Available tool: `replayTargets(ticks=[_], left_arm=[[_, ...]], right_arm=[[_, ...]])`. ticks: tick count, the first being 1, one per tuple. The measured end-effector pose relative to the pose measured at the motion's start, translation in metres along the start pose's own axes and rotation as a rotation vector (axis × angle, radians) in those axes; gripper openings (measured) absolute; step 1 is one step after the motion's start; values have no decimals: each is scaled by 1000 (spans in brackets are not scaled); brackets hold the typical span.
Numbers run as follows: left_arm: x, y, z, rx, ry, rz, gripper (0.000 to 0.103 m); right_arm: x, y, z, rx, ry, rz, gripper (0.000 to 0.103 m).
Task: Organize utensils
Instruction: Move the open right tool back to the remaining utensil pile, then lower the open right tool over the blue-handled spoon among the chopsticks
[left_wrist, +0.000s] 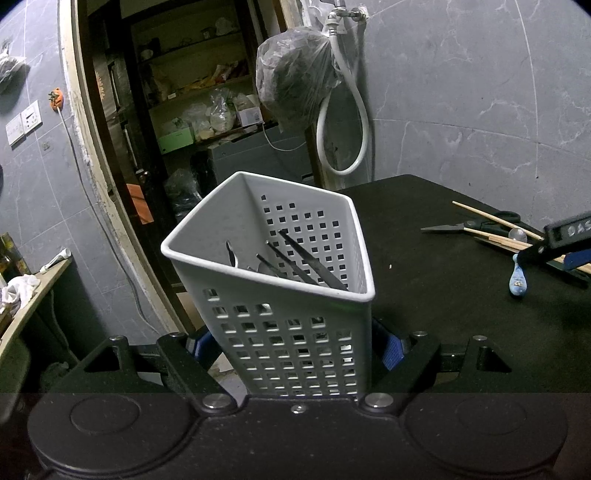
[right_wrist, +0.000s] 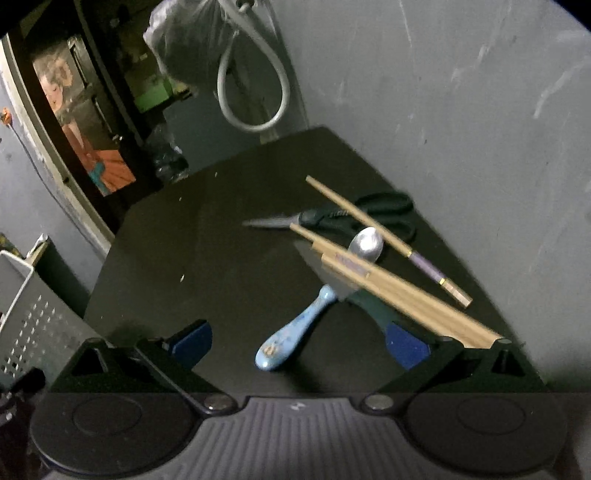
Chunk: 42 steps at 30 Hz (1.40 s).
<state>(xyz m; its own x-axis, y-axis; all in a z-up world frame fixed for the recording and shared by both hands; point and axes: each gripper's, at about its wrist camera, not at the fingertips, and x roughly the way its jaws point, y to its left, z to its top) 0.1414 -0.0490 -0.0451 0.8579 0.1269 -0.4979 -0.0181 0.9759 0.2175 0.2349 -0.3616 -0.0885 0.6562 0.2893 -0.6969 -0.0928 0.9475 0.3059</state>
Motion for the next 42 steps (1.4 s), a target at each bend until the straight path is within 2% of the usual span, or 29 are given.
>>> replayTargets(ticks=[2,7,9,12,15,23,27,31,38,42], left_arm=[[0,0,0,0,0,0,84],[0,0,0,0,1,-1,84],[0,0,0,1,1,-1,84],[0,0,-1,1,1,-1,84],[0,0,0,2,1,-1,84],[0,0,0,2,1,-1,84],[0,0,0,2,1,-1,84],[0,0,0,2,2,-1,84],[0,0,0,2,2,-1,84],[0,0,0,1,2,0,84]], right_arm=[[5,4,-1,-12,7,-2,102],[22,15,0,-24,12,-28,87],[29,19,1,-41,30,-56,75],[33,26,0,-73,41,-119,49],[32,26,0,-88,52,-116,35],[18,28,-10,-101,107,-49,28],[12,37,-16,-135,153,14,28],[7,52,-23,-213,197,102,28],[-4,94,-41,-439,285,303,28],[-10,105,-47,-503,288,355,35]])
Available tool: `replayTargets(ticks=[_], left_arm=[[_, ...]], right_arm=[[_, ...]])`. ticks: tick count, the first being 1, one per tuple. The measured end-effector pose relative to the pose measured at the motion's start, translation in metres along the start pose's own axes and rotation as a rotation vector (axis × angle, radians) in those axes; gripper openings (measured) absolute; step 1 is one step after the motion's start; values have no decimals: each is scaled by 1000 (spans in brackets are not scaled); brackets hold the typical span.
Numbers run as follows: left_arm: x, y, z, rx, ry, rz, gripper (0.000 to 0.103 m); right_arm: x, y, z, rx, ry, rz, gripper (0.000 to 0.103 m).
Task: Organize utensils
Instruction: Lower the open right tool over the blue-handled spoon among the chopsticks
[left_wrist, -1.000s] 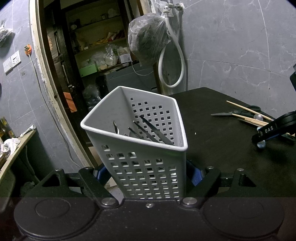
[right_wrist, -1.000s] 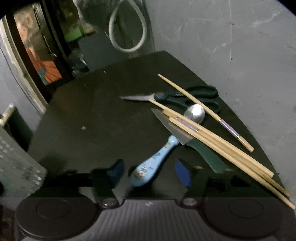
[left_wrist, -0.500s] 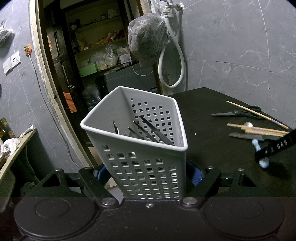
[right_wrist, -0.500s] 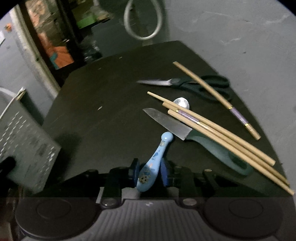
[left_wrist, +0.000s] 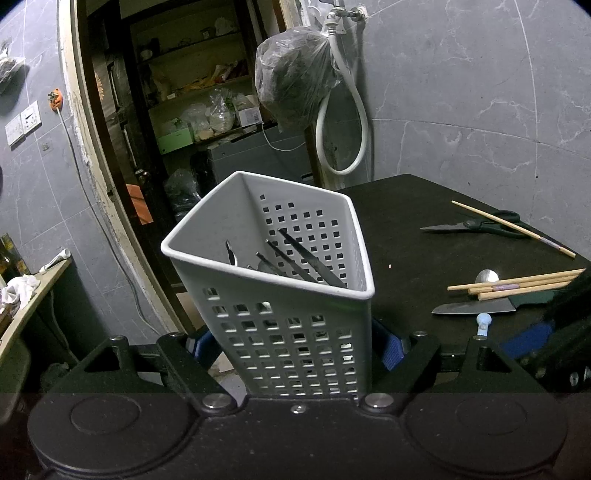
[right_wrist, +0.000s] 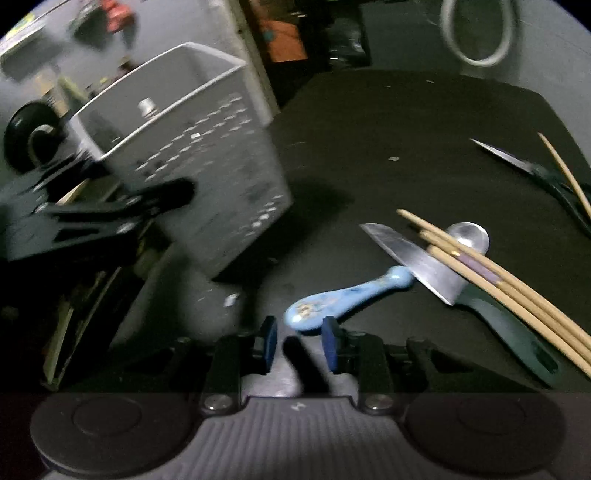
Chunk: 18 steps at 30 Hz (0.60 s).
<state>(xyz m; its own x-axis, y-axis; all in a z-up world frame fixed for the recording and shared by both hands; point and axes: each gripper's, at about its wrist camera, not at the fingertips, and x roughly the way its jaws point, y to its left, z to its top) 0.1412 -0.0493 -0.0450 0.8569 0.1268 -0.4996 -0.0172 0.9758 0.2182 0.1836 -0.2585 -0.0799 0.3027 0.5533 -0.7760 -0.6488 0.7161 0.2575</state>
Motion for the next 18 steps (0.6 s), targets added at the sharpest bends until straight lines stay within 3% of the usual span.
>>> replayTargets(ticks=[5,9,13,18], left_arm=[[1,0,0,2,0,-1,84],[1,0,0,2,0,-1,84],[1,0,0,2,1,-1,84],[1,0,0,3,1,0,84]], right_arm=[[-16,-19,4,76,-83,-44,53],[-29,-49,8,173,-173,-115,61],[-31,-85,10,233,-215,-127,61],[-22,-119,10,202,-203,-95,56]])
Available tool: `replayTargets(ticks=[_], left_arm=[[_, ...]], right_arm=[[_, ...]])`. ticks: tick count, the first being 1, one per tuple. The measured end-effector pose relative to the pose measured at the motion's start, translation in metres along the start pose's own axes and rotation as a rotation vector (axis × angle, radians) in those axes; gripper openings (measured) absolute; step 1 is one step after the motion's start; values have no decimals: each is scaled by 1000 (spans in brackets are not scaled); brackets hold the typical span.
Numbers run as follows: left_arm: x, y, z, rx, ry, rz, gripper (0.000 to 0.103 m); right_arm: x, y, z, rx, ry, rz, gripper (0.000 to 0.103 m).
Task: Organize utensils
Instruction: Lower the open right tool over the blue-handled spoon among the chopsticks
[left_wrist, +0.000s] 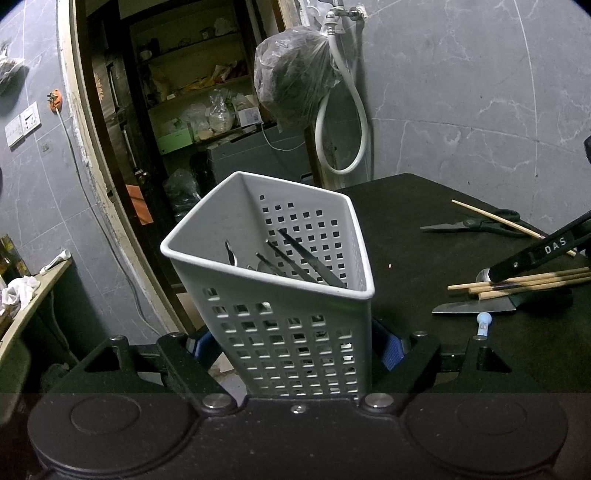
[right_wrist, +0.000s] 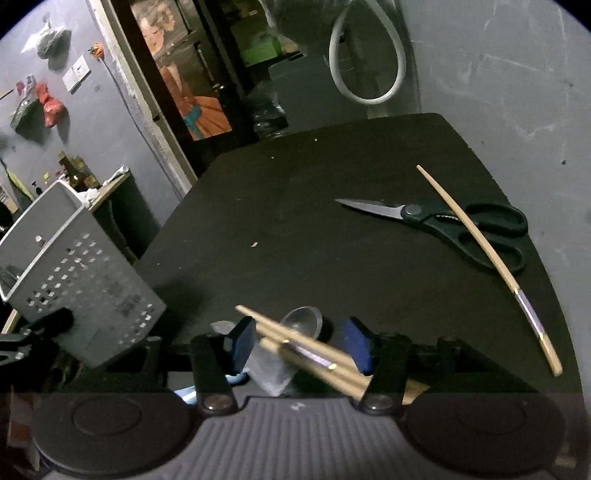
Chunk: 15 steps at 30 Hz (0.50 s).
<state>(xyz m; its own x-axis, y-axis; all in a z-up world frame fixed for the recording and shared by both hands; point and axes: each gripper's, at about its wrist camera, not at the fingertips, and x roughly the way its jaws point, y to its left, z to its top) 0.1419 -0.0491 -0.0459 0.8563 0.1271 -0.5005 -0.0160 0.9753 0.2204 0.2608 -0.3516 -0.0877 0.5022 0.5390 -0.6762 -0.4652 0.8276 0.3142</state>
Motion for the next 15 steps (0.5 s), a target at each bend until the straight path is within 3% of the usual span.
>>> replayTargets(ticks=[10,15], left_arm=[[0,0,-1,-1,1,2,84],[-1,0,-2,-1,1,4,84]], right_arm=[[23,-4,7,-95,46,62,40],[23,-3,10,-118,61,76,39]])
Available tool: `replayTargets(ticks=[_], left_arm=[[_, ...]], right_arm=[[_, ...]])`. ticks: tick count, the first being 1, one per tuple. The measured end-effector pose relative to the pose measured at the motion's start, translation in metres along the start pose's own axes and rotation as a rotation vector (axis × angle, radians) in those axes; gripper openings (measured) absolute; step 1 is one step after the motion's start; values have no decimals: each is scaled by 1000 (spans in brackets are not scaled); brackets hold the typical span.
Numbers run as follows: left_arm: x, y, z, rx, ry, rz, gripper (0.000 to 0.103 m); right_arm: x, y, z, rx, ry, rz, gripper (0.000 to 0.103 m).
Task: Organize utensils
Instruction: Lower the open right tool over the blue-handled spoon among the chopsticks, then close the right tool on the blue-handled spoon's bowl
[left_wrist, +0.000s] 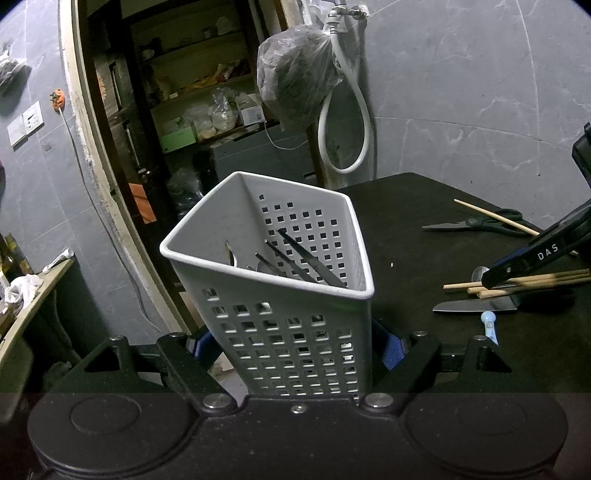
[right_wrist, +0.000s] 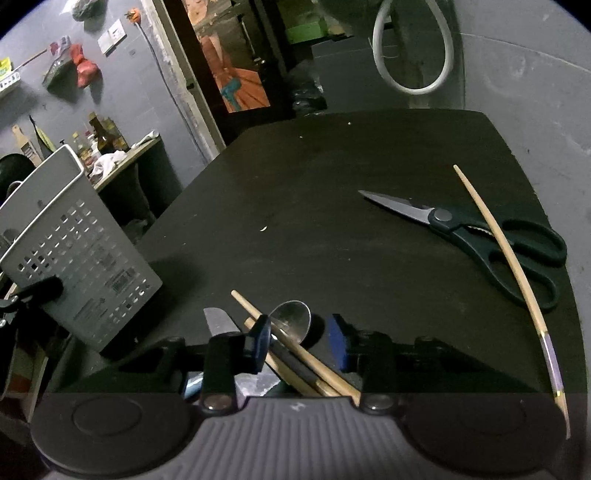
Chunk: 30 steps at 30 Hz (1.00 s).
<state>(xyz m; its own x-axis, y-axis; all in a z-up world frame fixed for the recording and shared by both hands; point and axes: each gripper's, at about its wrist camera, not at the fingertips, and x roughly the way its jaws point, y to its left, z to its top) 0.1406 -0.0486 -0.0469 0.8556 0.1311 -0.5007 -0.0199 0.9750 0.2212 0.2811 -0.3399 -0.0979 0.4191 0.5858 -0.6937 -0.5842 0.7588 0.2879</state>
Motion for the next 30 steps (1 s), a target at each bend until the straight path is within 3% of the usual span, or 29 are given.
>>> replayTargets(ticks=[19,26,30], left_arm=[[-1,1,0,2,2,1,84],[-2,2,-1,4,3,3,84],[-2,1,-1,4,4,3,84]], right_arm=[[-17,-8,-12,20,-4,-39,45],[-6,-8,-2,-6,0,-3,45],[4,-12,7,-6,7,62,45]])
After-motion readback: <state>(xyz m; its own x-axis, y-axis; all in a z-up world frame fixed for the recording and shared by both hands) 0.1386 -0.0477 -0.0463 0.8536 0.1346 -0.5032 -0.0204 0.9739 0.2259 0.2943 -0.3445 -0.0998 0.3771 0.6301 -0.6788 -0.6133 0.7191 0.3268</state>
